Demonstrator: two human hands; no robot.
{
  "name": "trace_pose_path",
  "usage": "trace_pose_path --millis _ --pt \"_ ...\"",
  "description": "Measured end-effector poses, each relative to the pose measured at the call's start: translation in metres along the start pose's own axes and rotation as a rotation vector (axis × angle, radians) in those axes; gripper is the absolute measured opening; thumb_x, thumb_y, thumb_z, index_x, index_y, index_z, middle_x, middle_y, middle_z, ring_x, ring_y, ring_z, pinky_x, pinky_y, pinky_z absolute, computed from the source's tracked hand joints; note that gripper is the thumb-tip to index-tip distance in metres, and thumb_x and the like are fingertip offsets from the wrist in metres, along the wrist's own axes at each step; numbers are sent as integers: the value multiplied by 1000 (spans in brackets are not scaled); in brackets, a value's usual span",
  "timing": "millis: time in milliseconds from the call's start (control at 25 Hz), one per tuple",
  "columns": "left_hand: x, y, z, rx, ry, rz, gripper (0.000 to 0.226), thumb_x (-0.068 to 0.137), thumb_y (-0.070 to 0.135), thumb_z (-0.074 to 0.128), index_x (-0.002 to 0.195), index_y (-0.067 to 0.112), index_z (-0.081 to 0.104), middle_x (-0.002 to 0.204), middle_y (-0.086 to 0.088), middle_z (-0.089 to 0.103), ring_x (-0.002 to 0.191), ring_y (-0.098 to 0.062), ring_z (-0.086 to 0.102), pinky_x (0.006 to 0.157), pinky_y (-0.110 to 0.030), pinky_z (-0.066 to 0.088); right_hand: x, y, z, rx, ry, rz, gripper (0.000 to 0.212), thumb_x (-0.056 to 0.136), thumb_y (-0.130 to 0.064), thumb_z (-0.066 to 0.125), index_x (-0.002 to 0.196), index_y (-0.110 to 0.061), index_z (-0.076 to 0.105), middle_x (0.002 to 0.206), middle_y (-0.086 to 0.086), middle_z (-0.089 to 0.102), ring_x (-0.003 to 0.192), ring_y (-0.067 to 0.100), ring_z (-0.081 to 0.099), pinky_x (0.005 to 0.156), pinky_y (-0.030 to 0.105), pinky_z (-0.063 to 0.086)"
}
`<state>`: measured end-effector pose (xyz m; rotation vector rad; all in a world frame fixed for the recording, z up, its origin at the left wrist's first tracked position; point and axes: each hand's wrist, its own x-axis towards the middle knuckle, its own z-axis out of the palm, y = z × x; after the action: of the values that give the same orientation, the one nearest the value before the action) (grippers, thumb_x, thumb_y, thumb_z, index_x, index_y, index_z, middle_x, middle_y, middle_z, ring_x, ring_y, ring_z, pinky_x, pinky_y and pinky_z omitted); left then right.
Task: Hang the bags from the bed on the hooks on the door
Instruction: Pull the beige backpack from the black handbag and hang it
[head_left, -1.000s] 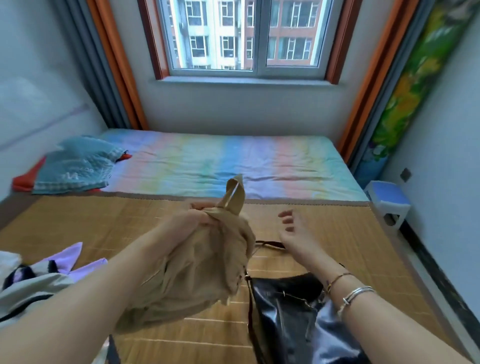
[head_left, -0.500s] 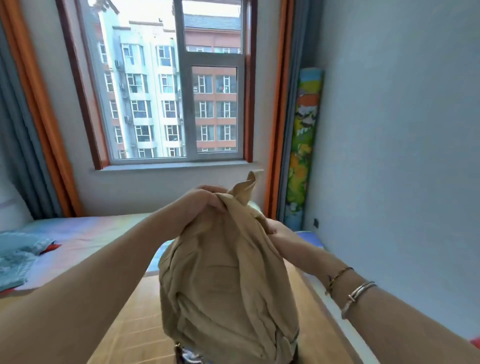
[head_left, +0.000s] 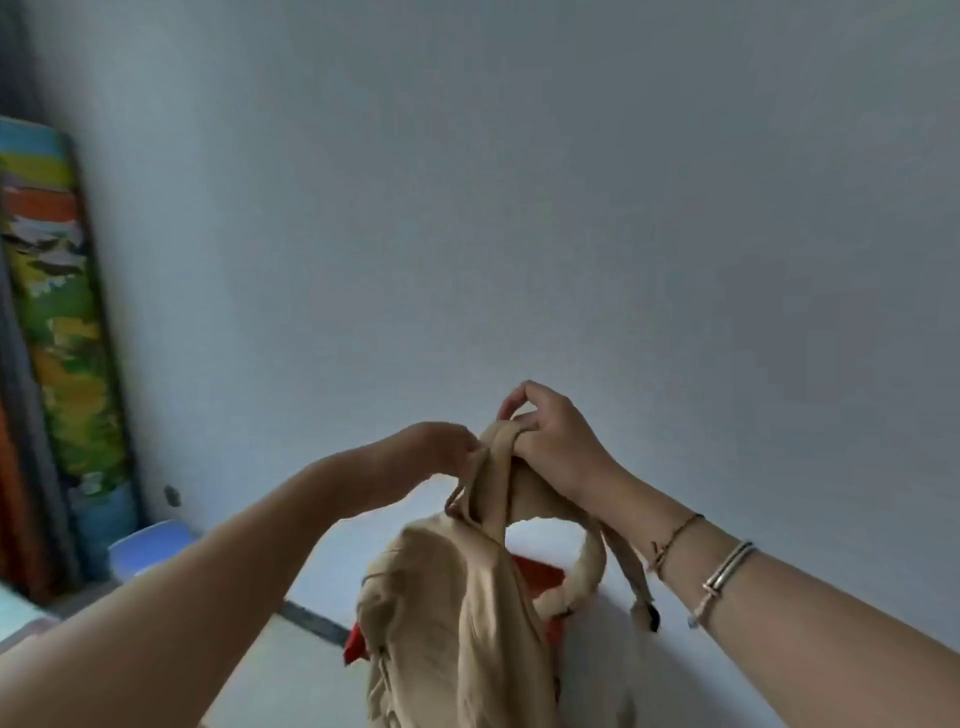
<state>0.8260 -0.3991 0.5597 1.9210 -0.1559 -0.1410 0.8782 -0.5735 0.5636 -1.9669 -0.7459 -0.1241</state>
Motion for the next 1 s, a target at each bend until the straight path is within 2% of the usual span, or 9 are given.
trace_pose_path --millis 160,240,320,400,520,600,720,840,1000 --pt "114 74 97 126 -289 166 34 73 61 62 87 31 69 89 8 75 89 -7 69 97 -31 41 -21 43 -133 -105 224 155 26 67 -20 62 91 -24 52 60 0 57 56 14 52 56 29 44" --pt "159 101 149 198 -362 314 45 62 62 74 91 29 67 80 8 71 74 -6 66 71 -23 47 -37 56 -195 -159 268 257 32 62 -19 62 94 -22 55 66 1 59 63 15 56 63 34 49" --pt "201 132 198 183 -447 476 39 62 49 80 88 25 66 68 9 61 62 -4 57 56 -17 42 -59 65 -261 -193 304 326 30 70 -16 65 99 -19 58 74 0 62 70 14 61 79 38 54" --pt "239 172 248 85 -598 595 30 67 35 79 88 19 65 72 8 62 70 -6 63 60 -16 43 -94 67 -328 -187 375 414 30 75 -16 69 104 -17 59 81 1 62 70 14 62 85 38 55" --pt "274 230 329 -111 -809 655 14 76 17 69 85 13 59 78 4 65 93 -17 69 81 -29 45 -162 50 -407 -100 548 518 35 74 -17 75 106 -16 61 73 -2 60 62 14 55 79 39 56" --pt "281 268 389 -169 -936 677 14 79 22 68 81 15 56 69 6 56 75 -16 60 77 -31 41 -208 31 -445 -57 763 467 39 72 -15 76 108 -16 59 69 -2 58 60 13 53 70 34 51" --pt "264 327 470 -301 -1184 718 31 73 48 72 78 21 58 61 9 36 54 -8 37 71 -29 36 -265 2 -487 -74 1036 357 35 71 -14 75 98 -18 54 66 -4 60 61 11 54 64 29 47" --pt "243 384 533 -470 -1234 731 49 72 56 69 93 12 61 69 2 46 62 -11 45 75 -31 43 -300 -20 -523 -107 1131 266 23 76 -6 66 77 -19 48 72 0 58 63 13 52 60 28 42" --pt "226 468 611 -604 -1174 831 29 82 41 66 73 19 51 65 4 41 53 -7 41 75 -35 51 -334 -43 -590 -291 1179 275 23 82 5 55 73 -16 50 80 4 55 64 13 51 61 30 40"
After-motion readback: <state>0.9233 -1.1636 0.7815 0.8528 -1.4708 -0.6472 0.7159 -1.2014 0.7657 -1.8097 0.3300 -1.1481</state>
